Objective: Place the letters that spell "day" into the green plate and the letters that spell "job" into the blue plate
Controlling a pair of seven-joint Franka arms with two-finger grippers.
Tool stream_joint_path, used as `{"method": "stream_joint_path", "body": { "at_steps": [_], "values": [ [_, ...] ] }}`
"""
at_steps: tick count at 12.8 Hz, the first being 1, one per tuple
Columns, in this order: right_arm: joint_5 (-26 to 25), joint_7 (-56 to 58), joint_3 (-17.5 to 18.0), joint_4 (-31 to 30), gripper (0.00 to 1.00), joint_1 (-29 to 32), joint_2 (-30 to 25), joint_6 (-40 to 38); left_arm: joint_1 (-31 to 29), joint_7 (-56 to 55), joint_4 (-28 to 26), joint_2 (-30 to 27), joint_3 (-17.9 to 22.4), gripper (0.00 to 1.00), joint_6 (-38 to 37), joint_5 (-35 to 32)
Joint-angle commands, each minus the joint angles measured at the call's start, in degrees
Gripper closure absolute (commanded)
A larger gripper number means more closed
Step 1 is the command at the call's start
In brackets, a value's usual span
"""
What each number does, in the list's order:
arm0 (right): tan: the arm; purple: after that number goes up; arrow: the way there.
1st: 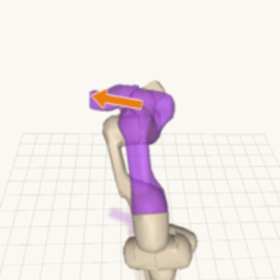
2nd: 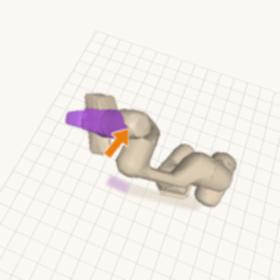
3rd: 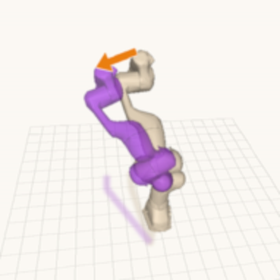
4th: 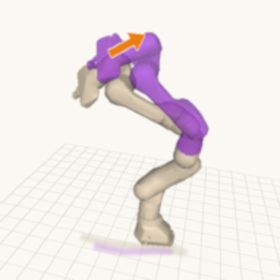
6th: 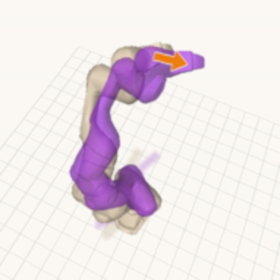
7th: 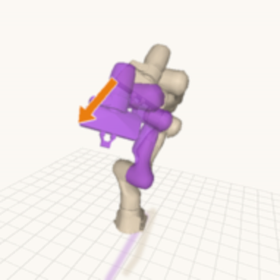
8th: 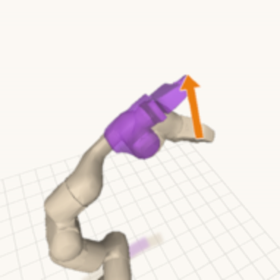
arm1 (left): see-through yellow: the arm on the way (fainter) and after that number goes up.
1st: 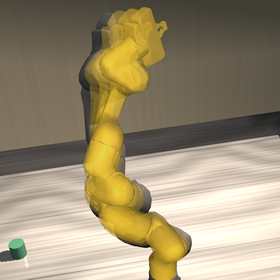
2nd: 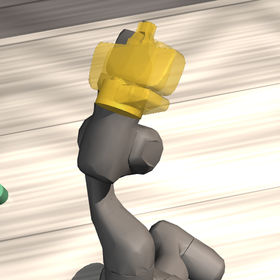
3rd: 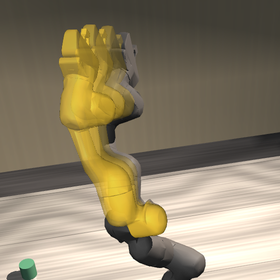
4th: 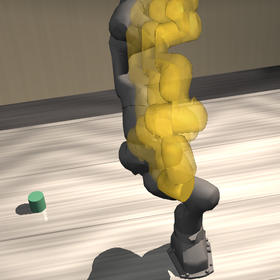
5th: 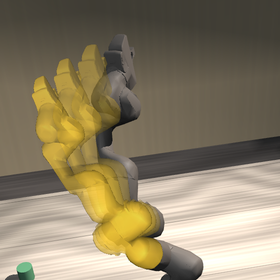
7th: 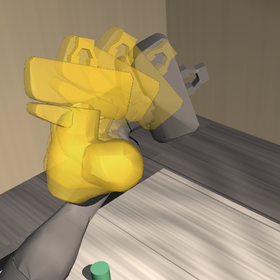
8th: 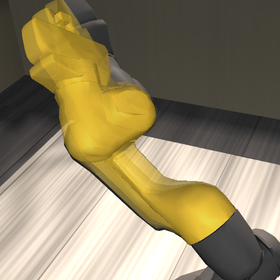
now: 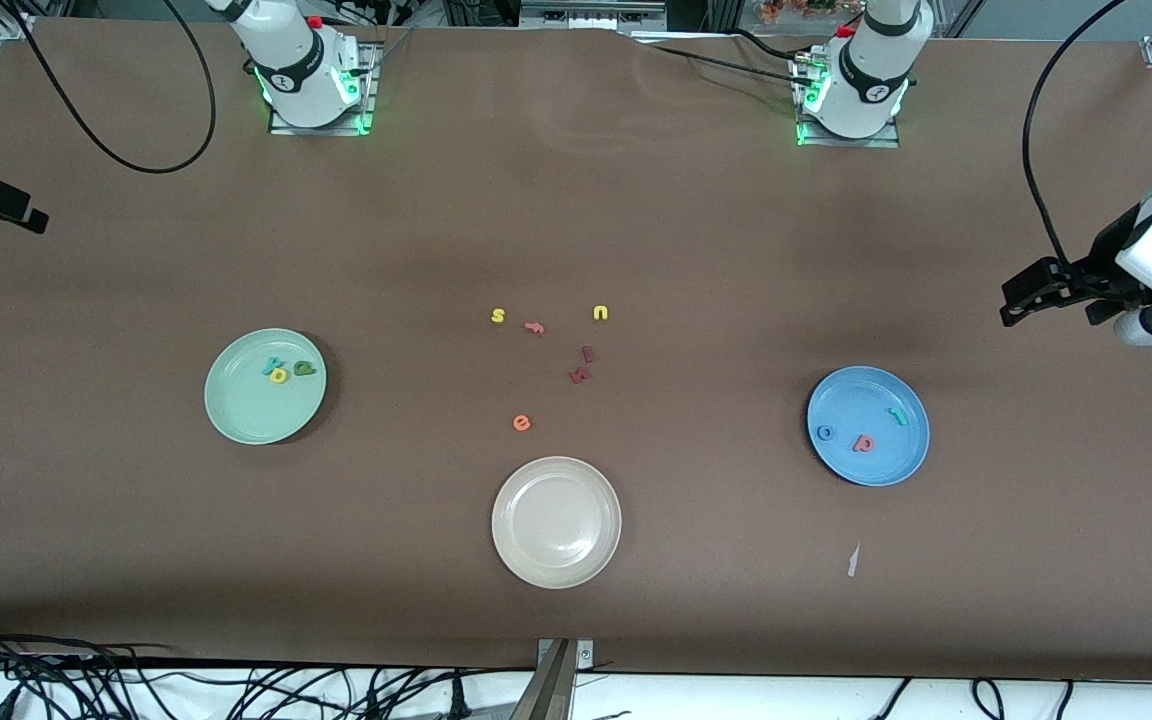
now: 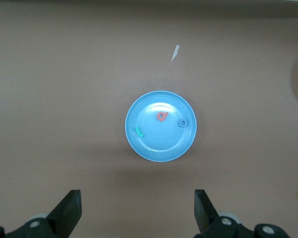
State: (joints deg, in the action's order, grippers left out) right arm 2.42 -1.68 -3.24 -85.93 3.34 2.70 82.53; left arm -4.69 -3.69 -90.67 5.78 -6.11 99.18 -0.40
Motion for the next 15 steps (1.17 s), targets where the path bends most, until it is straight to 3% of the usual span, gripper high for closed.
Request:
{"method": "stream_joint_path", "body": {
  "at_steps": [1, 4, 15],
  "values": [
    [-0.57, 0.54, 1.92, -1.61, 0.0, -0.44, -1.47, 0.44, 0.82, 1.58, -1.36, -1.56, 0.84, 0.0, -0.57, 0.66],
    [-3.03, -0.08, 6.4, -1.61, 0.0, -0.44, -1.38, 0.26, 0.21, 1.58, -1.36, -0.77, 0.75, 0.0, -0.57, 0.66],
    [-2.95, -1.66, 7.99, -1.61, 0.0, -1.06, -1.2, -0.71, -0.32, 1.75, -0.74, -0.33, 0.66, 0.0, -1.63, 0.75]
  ]
}}
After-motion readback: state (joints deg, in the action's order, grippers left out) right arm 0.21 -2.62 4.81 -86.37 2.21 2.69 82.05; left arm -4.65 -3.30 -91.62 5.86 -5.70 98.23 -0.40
